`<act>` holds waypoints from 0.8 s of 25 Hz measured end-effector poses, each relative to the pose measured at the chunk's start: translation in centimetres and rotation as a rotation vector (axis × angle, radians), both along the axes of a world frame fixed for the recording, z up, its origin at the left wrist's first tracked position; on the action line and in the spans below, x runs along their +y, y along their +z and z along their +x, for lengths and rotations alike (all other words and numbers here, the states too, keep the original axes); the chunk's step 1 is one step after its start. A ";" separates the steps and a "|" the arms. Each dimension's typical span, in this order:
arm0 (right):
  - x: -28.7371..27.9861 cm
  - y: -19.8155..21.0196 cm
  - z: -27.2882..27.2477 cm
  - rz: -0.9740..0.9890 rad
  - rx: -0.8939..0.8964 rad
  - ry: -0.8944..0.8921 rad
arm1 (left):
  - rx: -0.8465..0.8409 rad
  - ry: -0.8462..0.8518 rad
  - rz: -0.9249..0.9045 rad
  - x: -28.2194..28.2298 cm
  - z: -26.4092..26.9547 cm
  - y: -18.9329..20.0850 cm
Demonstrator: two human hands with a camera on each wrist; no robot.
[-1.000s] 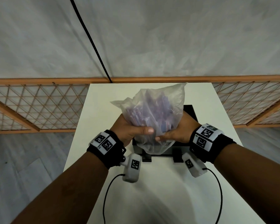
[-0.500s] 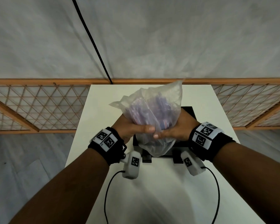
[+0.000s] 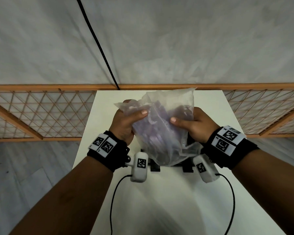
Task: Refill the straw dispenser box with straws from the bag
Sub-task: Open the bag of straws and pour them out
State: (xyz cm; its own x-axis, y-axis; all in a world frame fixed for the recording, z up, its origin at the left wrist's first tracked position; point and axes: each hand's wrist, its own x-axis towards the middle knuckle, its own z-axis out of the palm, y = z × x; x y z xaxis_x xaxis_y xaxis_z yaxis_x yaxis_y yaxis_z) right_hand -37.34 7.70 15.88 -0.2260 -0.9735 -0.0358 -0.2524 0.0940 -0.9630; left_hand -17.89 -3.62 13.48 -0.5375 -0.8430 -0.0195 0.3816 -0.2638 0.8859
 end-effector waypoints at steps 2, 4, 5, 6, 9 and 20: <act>-0.1 0.3 -0.4 0.016 0.093 -0.032 | -0.044 -0.008 -0.002 -0.2 -0.2 0.4; -0.1 1.2 -0.7 -0.041 0.093 -0.044 | -0.074 -0.013 0.012 -0.1 -0.5 1.0; -0.1 1.5 -0.6 -0.063 0.082 -0.029 | -0.102 -0.009 0.020 -0.1 -0.5 1.3; -0.2 1.7 -0.5 -0.074 0.102 -0.019 | -0.121 -0.004 0.027 -0.1 -0.5 1.5; -0.8 2.2 -0.7 -0.146 0.194 -0.147 | -0.052 0.009 0.020 -0.5 -0.3 2.1; -0.5 3.1 -0.7 -0.014 0.353 -0.067 | -0.067 0.088 0.107 0.0 -0.5 1.2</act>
